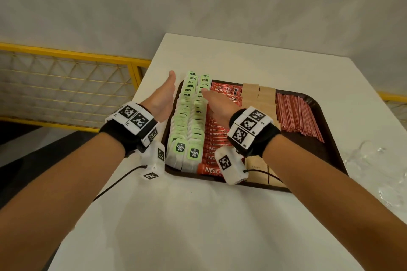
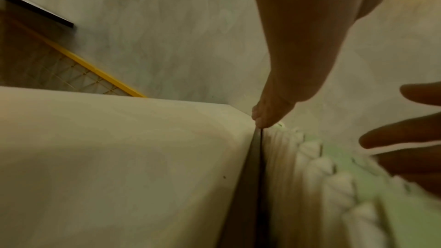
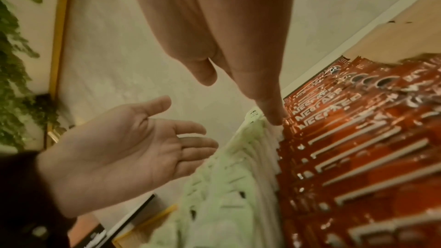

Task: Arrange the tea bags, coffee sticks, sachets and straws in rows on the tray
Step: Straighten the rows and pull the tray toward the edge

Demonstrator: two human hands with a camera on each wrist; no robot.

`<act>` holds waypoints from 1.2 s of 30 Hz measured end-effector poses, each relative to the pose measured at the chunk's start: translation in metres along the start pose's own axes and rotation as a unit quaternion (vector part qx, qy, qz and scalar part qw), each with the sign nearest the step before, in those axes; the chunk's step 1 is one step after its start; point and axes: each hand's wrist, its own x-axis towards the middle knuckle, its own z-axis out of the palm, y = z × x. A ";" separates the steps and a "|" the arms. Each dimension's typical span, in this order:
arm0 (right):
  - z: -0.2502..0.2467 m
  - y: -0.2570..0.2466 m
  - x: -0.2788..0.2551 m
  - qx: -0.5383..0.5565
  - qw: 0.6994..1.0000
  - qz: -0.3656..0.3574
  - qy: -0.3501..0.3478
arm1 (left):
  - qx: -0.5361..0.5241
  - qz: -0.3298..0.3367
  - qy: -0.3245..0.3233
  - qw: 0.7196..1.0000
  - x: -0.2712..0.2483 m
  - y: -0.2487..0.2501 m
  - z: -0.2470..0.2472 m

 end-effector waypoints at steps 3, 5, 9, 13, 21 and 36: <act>-0.004 0.008 -0.020 0.046 0.999 -0.020 -0.002 | -0.030 0.012 0.001 0.999 -0.004 -0.010 -0.017; 0.000 0.026 -0.035 0.036 0.998 -0.030 -0.037 | -0.032 0.005 -0.019 0.999 -0.014 -0.020 -0.021; 0.018 0.063 -0.048 0.033 0.994 -0.041 -0.092 | 0.006 0.003 -0.053 0.999 -0.048 -0.048 -0.010; 0.030 0.066 -0.053 0.086 0.990 -0.047 -0.100 | -0.009 0.026 -0.098 0.995 -0.057 -0.072 -0.007; 0.030 0.068 -0.053 0.142 0.984 -0.057 -0.094 | 0.027 0.022 -0.089 0.995 -0.057 -0.083 -0.018; -0.021 0.065 -0.080 0.270 0.963 -0.019 -0.012 | -0.013 0.069 -0.050 0.996 -0.049 -0.083 -0.007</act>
